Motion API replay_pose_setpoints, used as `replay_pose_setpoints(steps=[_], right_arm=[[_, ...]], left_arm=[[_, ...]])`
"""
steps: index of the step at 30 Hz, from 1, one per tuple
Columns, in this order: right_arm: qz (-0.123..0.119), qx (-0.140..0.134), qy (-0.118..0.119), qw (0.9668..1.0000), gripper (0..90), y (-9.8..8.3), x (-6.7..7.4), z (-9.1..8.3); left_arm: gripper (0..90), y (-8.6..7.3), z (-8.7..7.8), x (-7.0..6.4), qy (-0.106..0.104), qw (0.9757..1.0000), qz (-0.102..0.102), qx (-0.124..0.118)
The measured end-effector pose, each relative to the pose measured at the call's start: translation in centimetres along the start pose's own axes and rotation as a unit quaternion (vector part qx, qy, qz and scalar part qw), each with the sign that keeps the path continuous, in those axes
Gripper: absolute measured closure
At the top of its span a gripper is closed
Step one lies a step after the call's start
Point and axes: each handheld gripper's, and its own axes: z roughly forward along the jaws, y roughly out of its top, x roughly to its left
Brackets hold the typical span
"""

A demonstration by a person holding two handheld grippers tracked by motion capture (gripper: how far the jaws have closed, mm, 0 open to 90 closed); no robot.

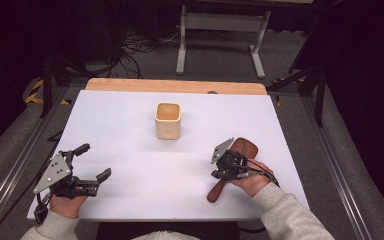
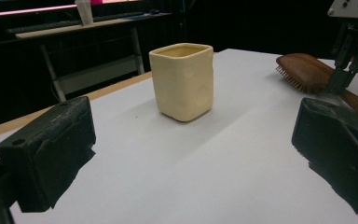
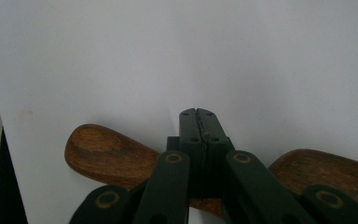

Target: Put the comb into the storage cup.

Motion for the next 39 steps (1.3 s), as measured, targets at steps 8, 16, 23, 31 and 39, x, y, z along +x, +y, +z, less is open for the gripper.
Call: replay_pose_setpoints(steps=[8, 16, 23, 31, 39], right_arm=[[-0.003, 0.044, 0.023, 0.9988, 90.0, 0.1, 0.7, 0.8], [-0.004, 0.061, 0.028, 0.9977, 90.0, -0.6, 1.0, 0.5], [0.003, 0.064, 0.027, 0.9976, 90.0, -1.7, 1.3, 0.1], [0.016, 0.068, 0.027, 0.9972, 90.0, -2.9, 1.5, -0.3], [0.021, 0.074, 0.020, 0.9968, 90.0, -3.9, 1.5, -0.8]], left_arm=[[0.4, 0.0, 0.0, -0.1, 0.000, 1.0000, 0.001, 0.001], [0.4, 0.0, 0.1, -0.1, -0.002, 1.0000, 0.002, 0.002], [0.4, -0.1, 0.3, -0.2, -0.002, 1.0000, -0.001, 0.000], [0.4, 0.0, 0.6, -0.2, -0.008, 1.0000, -0.001, 0.003], [0.4, 0.0, 0.8, -0.1, -0.013, 0.9999, 0.002, 0.005]])
